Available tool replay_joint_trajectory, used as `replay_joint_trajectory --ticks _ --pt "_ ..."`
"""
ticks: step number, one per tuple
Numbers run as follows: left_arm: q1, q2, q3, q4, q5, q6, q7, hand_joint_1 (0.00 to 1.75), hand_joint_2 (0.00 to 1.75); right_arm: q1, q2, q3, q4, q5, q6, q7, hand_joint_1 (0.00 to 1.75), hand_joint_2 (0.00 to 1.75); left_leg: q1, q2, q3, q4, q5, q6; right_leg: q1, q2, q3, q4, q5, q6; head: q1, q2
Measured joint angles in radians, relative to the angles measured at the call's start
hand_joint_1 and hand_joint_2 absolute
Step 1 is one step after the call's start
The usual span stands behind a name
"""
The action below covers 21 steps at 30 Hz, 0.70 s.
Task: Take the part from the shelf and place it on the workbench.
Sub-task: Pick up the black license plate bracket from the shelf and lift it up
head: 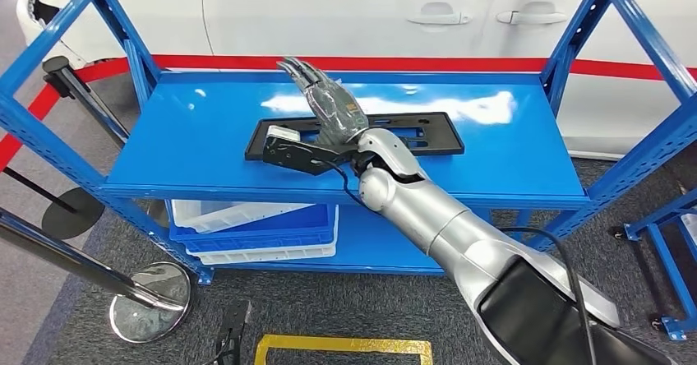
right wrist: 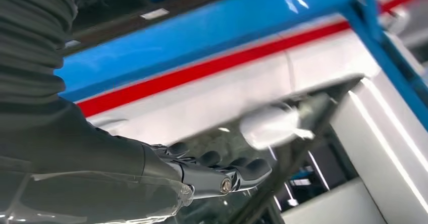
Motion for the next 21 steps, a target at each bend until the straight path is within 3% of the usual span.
replay_joint_trajectory --ticks 1,2,4,6,7,11,13,15,16,17,18,21 --pt "0.004 0.000 0.000 0.000 0.001 0.001 0.000 0.00 0.00 -0.001 0.004 0.011 0.023 0.016 0.009 0.012 0.00 1.75 0.000 0.000 -0.024 0.039 -0.005 -0.002 0.001 0.000 0.001 0.001 -0.002 -0.001 0.000 0.000" --pt "0.007 0.000 0.000 0.000 0.002 0.002 0.000 0.00 0.00 -0.001 0.006 0.021 0.043 0.035 0.016 0.025 0.00 1.75 0.001 0.000 -0.033 0.045 0.007 -0.002 0.001 0.001 0.003 0.002 -0.004 -0.001 0.000 0.000" --pt "0.011 -0.001 0.000 0.000 0.002 0.003 0.000 0.00 0.00 -0.002 0.010 0.045 0.076 0.076 0.027 0.049 0.00 1.75 0.001 0.000 0.002 -0.046 0.073 0.001 0.002 0.003 0.005 0.007 -0.009 0.001 0.000 0.000" --pt "0.011 -0.001 0.000 0.000 -0.001 0.004 0.000 0.00 0.00 -0.006 0.014 0.069 0.100 0.117 0.035 0.071 0.00 1.75 -0.001 -0.001 0.056 -0.160 0.116 0.007 0.004 0.005 0.005 0.011 -0.013 0.008 0.000 0.000" --pt "0.011 -0.002 0.000 0.000 -0.002 0.004 0.000 0.00 0.00 -0.007 0.016 0.082 0.110 0.137 0.038 0.080 0.00 1.75 -0.003 -0.001 0.070 -0.189 0.120 0.011 0.005 0.006 0.004 0.011 -0.014 0.012 0.001 0.000" --pt "0.013 -0.004 0.000 0.000 -0.003 0.004 0.000 0.00 0.00 -0.008 0.017 0.119 0.140 0.189 0.047 0.105 0.00 1.75 -0.003 -0.002 0.079 -0.208 0.121 0.029 0.005 0.005 0.001 0.015 -0.022 0.032 0.002 0.000" --pt "0.013 -0.005 0.000 0.000 -0.005 0.004 0.000 0.00 0.00 -0.011 0.017 0.133 0.152 0.219 0.067 0.121 0.00 1.75 0.000 0.000 0.085 -0.216 0.123 0.041 0.005 0.004 -0.029 0.081 -0.063 0.039 0.004 0.000" --pt "0.012 -0.005 0.000 0.000 -0.006 0.004 0.000 0.00 0.00 -0.010 0.016 0.150 0.166 0.246 0.095 0.141 0.00 1.75 -0.002 0.001 0.087 -0.216 0.122 0.048 0.004 0.003 -0.089 0.207 -0.117 0.042 0.006 0.000" --pt "0.013 -0.006 0.000 0.000 -0.007 0.004 0.000 0.00 0.00 -0.006 0.016 0.157 0.173 0.252 0.107 0.149 0.00 1.75 -0.002 0.001 0.087 -0.215 0.121 0.049 0.003 0.003 -0.115 0.257 -0.130 0.042 0.006 0.000" --pt "0.014 -0.006 0.000 0.000 -0.007 0.004 0.000 0.00 0.00 -0.002 0.015 0.163 0.179 0.255 0.115 0.155 0.00 1.75 -0.003 0.001 0.087 -0.213 0.120 0.050 0.003 0.003 -0.127 0.276 -0.125 0.043 0.006 0.000" --pt "0.015 -0.006 0.000 0.000 -0.007 0.004 0.001 0.00 0.00 0.001 0.014 0.167 0.185 0.256 0.119 0.160 0.00 1.75 -0.003 0.000 0.087 -0.211 0.118 0.050 0.003 0.003 -0.121 0.258 -0.103 0.042 0.006 0.000" --pt "0.015 -0.008 0.000 0.000 -0.007 0.004 0.001 0.00 0.00 0.002 0.013 0.171 0.195 0.256 0.122 0.165 0.00 1.75 -0.005 -0.001 0.089 -0.201 0.109 0.043 0.005 0.002 -0.037 0.077 -0.017 0.034 0.006 0.000"
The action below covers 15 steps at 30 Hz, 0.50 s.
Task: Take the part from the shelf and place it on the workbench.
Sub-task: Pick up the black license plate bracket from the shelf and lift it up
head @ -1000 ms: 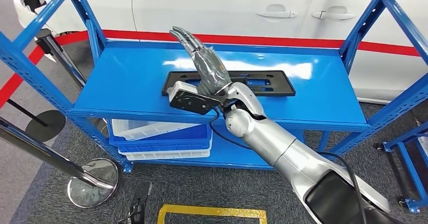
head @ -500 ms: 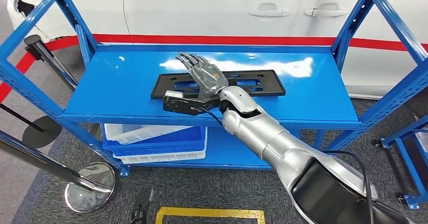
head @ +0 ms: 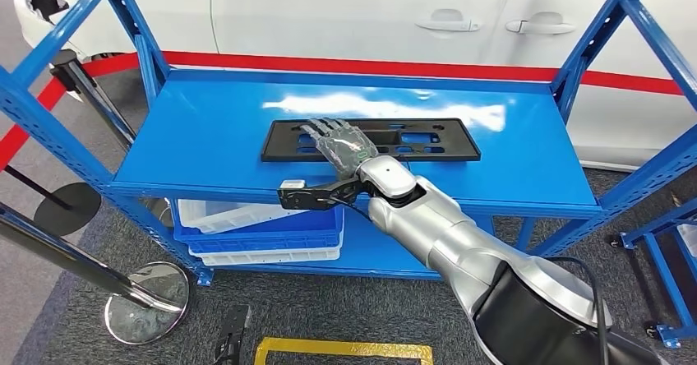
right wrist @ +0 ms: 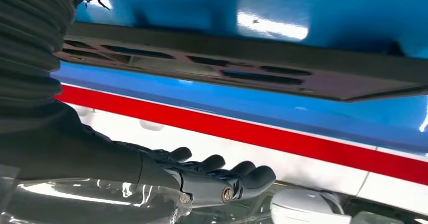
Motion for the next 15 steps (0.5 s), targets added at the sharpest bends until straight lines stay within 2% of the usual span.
replay_joint_trajectory --ticks 1,2,4,6,7,9,10,11,12,13,15 --pt "-0.001 0.000 0.000 0.000 -0.001 0.000 0.000 0.00 0.00 0.000 0.000 0.000 0.002 0.000 0.000 0.000 0.00 1.75 -0.001 0.000 -0.001 0.002 -0.002 -0.005 0.002 0.000 0.020 -0.040 0.010 -0.003 -0.001 0.000" --pt "-0.001 0.000 0.000 0.000 -0.001 0.000 0.000 0.00 0.00 0.000 0.000 0.001 0.005 0.000 0.001 0.000 0.00 1.75 -0.003 0.000 -0.002 0.002 -0.002 -0.010 0.004 0.000 0.028 -0.057 0.008 -0.005 -0.001 0.000" --pt "0.000 -0.001 0.000 0.000 -0.002 0.001 0.000 0.00 0.00 0.000 0.000 0.005 0.010 0.000 0.001 0.002 0.00 1.75 -0.003 0.001 -0.002 0.000 -0.001 -0.020 0.004 0.003 0.031 -0.062 0.010 -0.012 -0.002 0.000" --pt "0.000 -0.001 0.000 0.000 -0.002 0.002 0.000 0.00 0.00 -0.001 0.000 0.011 0.015 0.003 0.002 0.004 0.00 1.75 -0.001 0.002 -0.009 0.021 -0.018 -0.031 0.001 0.003 0.036 -0.069 0.014 -0.022 -0.003 0.000" --pt "0.000 -0.001 0.000 0.000 -0.001 0.003 0.000 0.00 0.00 -0.001 0.000 0.014 0.016 0.006 0.003 0.006 0.00 1.75 0.000 0.002 -0.024 0.057 -0.040 -0.036 -0.002 0.003 0.039 -0.072 0.015 -0.027 -0.005 0.000" --pt "0.002 -0.001 0.000 0.000 0.001 0.004 0.000 0.00 0.00 0.000 0.000 0.019 0.020 0.020 0.003 0.016 0.00 1.75 0.002 0.002 -0.079 0.176 -0.097 -0.045 -0.003 0.002 0.040 -0.073 0.014 -0.033 -0.009 0.000" --pt "0.004 -0.001 0.000 0.000 0.003 0.004 0.000 0.00 0.00 0.001 -0.001 0.023 0.023 0.029 0.001 0.025 0.00 1.75 0.003 0.002 -0.106 0.233 -0.116 -0.047 -0.002 0.003 0.040 -0.072 0.013 -0.034 -0.009 0.000" --pt "0.008 -0.001 0.000 0.000 0.004 0.004 0.000 0.00 0.00 0.003 -0.002 0.027 0.026 0.038 -0.001 0.035 0.00 1.75 0.003 0.002 -0.122 0.263 -0.120 -0.048 -0.002 0.003 0.040 -0.072 0.012 -0.035 -0.009 0.000" --pt "0.011 -0.001 0.000 0.000 0.004 0.004 0.000 0.00 0.00 0.004 -0.004 0.031 0.029 0.047 -0.004 0.046 0.00 1.75 0.003 0.002 -0.120 0.256 -0.106 -0.048 -0.002 0.004 0.040 -0.071 0.012 -0.035 -0.009 0.000" --pt "0.013 -0.001 0.000 0.000 0.004 0.004 0.000 0.00 0.00 0.005 -0.006 0.034 0.031 0.057 -0.009 0.058 0.00 1.75 0.003 0.002 -0.100 0.212 -0.077 -0.046 -0.002 0.005 0.041 -0.071 0.011 -0.034 -0.009 0.000" --pt "0.014 -0.001 0.000 0.000 0.005 0.005 -0.003 0.00 0.00 0.004 -0.011 0.035 0.035 0.071 -0.023 0.084 0.00 1.75 0.001 0.002 -0.034 0.080 -0.021 -0.039 0.000 0.007 0.041 -0.069 0.009 -0.030 -0.009 0.000"
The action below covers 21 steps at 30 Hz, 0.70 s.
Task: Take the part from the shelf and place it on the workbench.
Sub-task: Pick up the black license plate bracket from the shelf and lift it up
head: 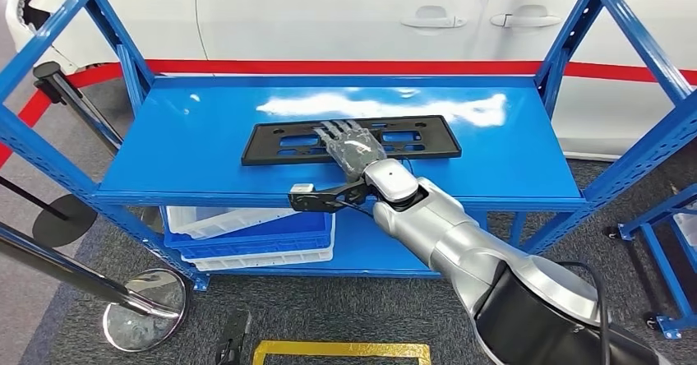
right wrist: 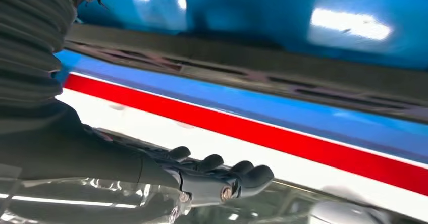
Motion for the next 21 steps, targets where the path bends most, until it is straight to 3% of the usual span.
replay_joint_trajectory --ticks 2,6,8,10,11,12,13,15,16,18,21 --pt "0.001 0.000 0.000 0.000 0.000 0.001 -0.004 0.00 0.00 -0.001 -0.006 0.000 0.004 0.009 -0.015 0.021 0.00 1.75 -0.004 -0.002 0.038 -0.075 0.016 0.009 0.003 0.001 -0.001 0.001 -0.001 0.008 0.001 0.000" --pt "0.008 -0.002 0.000 0.000 0.002 0.005 -0.008 0.00 0.00 -0.002 -0.019 0.000 0.010 0.014 -0.031 0.037 0.00 1.75 -0.001 -0.001 0.047 -0.093 0.019 0.029 0.004 0.000 -0.005 0.009 -0.012 0.027 0.002 0.000" --pt "0.007 -0.004 0.000 0.000 0.003 0.009 -0.014 0.00 0.00 -0.003 -0.025 0.000 0.012 0.019 -0.042 0.045 0.00 0.87 0.001 0.000 0.053 -0.100 0.022 0.040 0.002 -0.002 -0.040 0.086 -0.058 0.035 0.005 0.000" --pt "0.008 -0.004 0.000 0.000 0.004 0.012 -0.017 0.00 0.00 0.000 -0.031 0.000 0.014 0.027 -0.054 0.054 0.00 0.00 0.000 0.001 0.053 -0.099 0.021 0.046 0.001 -0.002 -0.102 0.213 -0.111 0.040 0.007 0.000" --pt "0.009 -0.004 0.000 0.000 0.005 0.013 -0.017 0.00 0.00 0.002 -0.034 0.000 0.015 0.030 -0.057 0.057 0.00 0.00 0.000 0.001 0.053 -0.098 0.020 0.047 -0.001 -0.003 -0.126 0.260 -0.122 0.042 0.007 0.000" --pt "0.010 -0.004 0.000 0.000 0.006 0.015 -0.017 0.00 0.00 0.004 -0.037 0.000 0.017 0.033 -0.060 0.060 0.00 0.00 0.000 0.000 0.053 -0.097 0.019 0.047 -0.002 -0.003 -0.137 0.275 -0.115 0.043 0.008 0.000" --pt "0.011 -0.004 0.000 0.000 0.008 0.015 -0.017 0.00 0.00 0.005 -0.040 0.000 0.018 0.035 -0.063 0.063 0.00 0.00 0.000 0.000 0.054 -0.094 0.016 0.046 -0.003 -0.003 -0.129 0.253 -0.090 0.043 0.008 0.000" --pt "0.013 -0.004 0.000 0.000 0.010 0.015 -0.017 0.00 0.00 0.002 -0.044 0.000 0.019 0.033 -0.066 0.062 0.00 0.00 -0.001 -0.001 0.054 -0.086 0.008 0.041 -0.004 -0.004 -0.073 0.132 -0.022 0.040 0.008 0.000" --pt "0.013 -0.004 0.000 0.000 0.010 0.015 -0.017 0.00 0.00 0.000 -0.046 0.000 0.020 0.031 -0.067 0.057 0.00 0.00 -0.003 -0.001 0.052 -0.080 0.004 0.036 -0.003 -0.004 -0.044 0.074 -0.004 0.036 0.007 0.000" --pt "0.012 -0.004 0.000 0.000 0.010 0.013 -0.017 0.00 0.00 -0.004 -0.049 0.000 0.020 0.026 -0.070 0.046 0.00 0.00 -0.006 -0.001 0.048 -0.074 0.001 0.027 0.000 -0.002 -0.019 0.021 -0.001 0.030 0.006 0.000" --pt "0.012 -0.004 0.000 0.000 0.009 0.011 -0.017 0.00 0.00 -0.004 -0.052 0.000 0.019 0.024 -0.071 0.036 0.00 0.00 -0.004 0.000 0.044 -0.067 -0.009 0.013 -0.002 0.000 -0.013 0.012 -0.001 0.014 0.005 0.000"
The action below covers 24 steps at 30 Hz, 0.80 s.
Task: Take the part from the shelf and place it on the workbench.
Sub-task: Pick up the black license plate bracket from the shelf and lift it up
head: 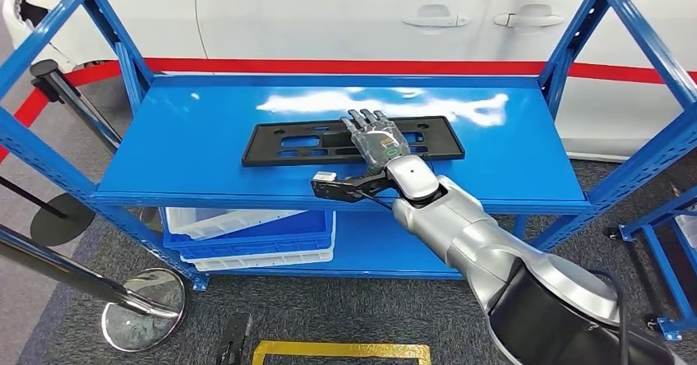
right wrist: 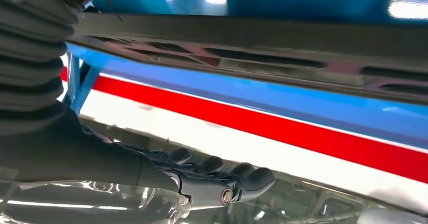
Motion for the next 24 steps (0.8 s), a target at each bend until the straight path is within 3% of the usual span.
replay_joint_trajectory --ticks 2,4,6,7,10,12,16,18,20,21,22,24 --pt "-0.001 0.000 0.000 0.000 -0.001 -0.001 0.000 0.00 0.00 -0.002 -0.001 0.000 0.000 0.001 0.000 -0.007 0.00 0.00 0.002 0.001 -0.030 0.068 -0.039 -0.011 -0.003 -0.001 0.006 -0.005 0.001 -0.011 -0.004 0.000" --pt "-0.001 0.000 0.000 0.000 -0.002 -0.001 0.001 0.00 0.00 -0.003 -0.001 0.000 0.000 0.002 0.000 -0.013 0.00 0.00 0.004 0.001 -0.089 0.188 -0.089 -0.018 -0.001 -0.001 0.008 -0.005 -0.001 -0.017 -0.007 0.000" --pt "0.000 0.000 0.000 0.000 -0.005 -0.001 0.001 0.00 0.00 -0.002 -0.001 0.000 0.000 0.003 0.003 -0.019 0.00 0.00 0.004 0.001 -0.125 0.250 -0.094 -0.019 0.001 -0.001 0.009 -0.004 -0.003 -0.021 -0.007 0.000" --pt "0.001 0.001 0.000 0.000 -0.007 -0.001 0.001 0.00 0.00 -0.002 -0.001 0.000 -0.001 0.004 0.005 -0.021 0.00 0.00 0.004 0.001 -0.118 0.229 -0.070 -0.016 0.002 0.000 0.011 -0.004 -0.005 -0.021 -0.007 0.000" --pt "-0.003 0.001 0.000 0.000 -0.010 -0.003 0.002 0.00 0.00 -0.004 -0.002 0.000 -0.001 0.006 0.007 -0.027 0.00 0.00 -0.001 0.001 -0.037 0.051 0.018 0.001 0.005 0.002 0.017 -0.003 -0.010 -0.017 -0.006 0.000" --pt "-0.005 0.002 0.000 0.000 -0.011 -0.004 0.002 0.00 0.00 -0.005 -0.002 0.000 -0.001 0.006 0.009 -0.029 0.00 0.00 -0.007 0.000 -0.009 -0.007 0.025 0.010 0.006 0.002 0.016 -0.004 -0.012 -0.009 -0.006 0.000" --pt "-0.006 0.002 0.000 0.000 -0.013 -0.004 0.002 0.00 0.00 -0.006 -0.004 0.000 -0.002 0.006 0.011 -0.033 0.00 0.00 -0.001 0.001 0.010 -0.035 0.028 0.025 0.008 -0.001 0.010 0.011 -0.028 0.012 -0.004 0.000" --pt "-0.008 0.002 0.000 0.000 -0.015 -0.004 0.002 0.00 0.00 -0.006 -0.006 0.000 -0.003 0.006 0.012 -0.034 0.00 0.00 0.002 0.002 0.020 -0.044 0.028 0.032 0.007 -0.003 -0.035 0.103 -0.074 0.018 -0.001 0.000" --pt "-0.008 0.003 0.000 0.000 -0.018 -0.004 0.004 0.00 0.00 -0.002 -0.009 0.000 -0.003 0.007 0.013 -0.036 0.00 0.00 0.002 0.002 0.023 -0.043 0.024 0.036 0.004 -0.003 -0.101 0.222 -0.112 0.024 0.000 0.000" --pt "-0.007 0.003 0.000 0.000 -0.018 -0.004 0.004 0.00 0.00 0.001 -0.010 0.000 -0.003 0.008 0.014 -0.037 0.00 0.00 0.002 0.002 0.025 -0.042 0.021 0.037 0.001 -0.003 -0.121 0.248 -0.108 0.027 0.000 0.000" --pt "-0.007 0.003 0.000 0.000 -0.019 -0.005 0.005 0.00 0.00 0.003 -0.012 0.000 -0.003 0.009 0.015 -0.039 0.00 0.00 0.003 0.001 0.027 -0.039 0.017 0.036 -0.002 -0.004 -0.124 0.240 -0.085 0.029 0.000 0.000" --pt "-0.006 0.003 0.000 0.000 -0.021 -0.005 0.005 0.00 0.00 0.003 -0.014 0.000 -0.003 0.009 0.016 -0.041 0.00 0.00 0.006 0.000 0.034 -0.030 0.004 0.028 -0.009 -0.005 -0.084 0.133 -0.010 0.033 0.000 0.000"
